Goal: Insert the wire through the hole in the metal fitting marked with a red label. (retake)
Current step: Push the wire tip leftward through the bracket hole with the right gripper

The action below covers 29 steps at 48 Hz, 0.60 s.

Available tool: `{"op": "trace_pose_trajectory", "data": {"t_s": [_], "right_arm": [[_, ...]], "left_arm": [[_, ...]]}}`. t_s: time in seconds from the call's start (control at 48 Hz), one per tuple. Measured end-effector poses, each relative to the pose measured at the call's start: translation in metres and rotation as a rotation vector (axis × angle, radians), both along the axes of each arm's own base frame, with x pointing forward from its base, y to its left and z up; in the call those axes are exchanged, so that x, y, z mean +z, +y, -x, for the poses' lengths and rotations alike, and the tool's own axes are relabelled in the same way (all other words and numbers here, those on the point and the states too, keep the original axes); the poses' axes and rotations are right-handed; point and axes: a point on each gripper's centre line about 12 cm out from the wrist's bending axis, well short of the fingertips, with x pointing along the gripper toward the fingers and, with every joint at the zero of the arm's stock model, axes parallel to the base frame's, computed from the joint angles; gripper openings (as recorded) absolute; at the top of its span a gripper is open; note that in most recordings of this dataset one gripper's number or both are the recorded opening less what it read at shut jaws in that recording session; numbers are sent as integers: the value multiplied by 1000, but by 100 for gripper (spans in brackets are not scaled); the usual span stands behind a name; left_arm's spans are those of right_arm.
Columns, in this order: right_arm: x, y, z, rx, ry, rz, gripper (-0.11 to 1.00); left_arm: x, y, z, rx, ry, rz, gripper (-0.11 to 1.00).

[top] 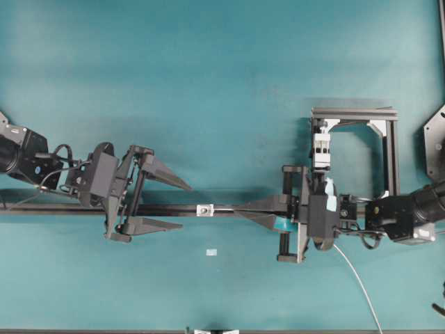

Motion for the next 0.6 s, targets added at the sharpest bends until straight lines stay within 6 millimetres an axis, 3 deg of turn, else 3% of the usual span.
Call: {"op": "trace_pose_trajectory", "data": {"t_s": [0.604], "right_arm": [[-2,0,-18,-21,-19,-2,3]], "left_arm": [[0,0,0,0,3,-1,46]]}}
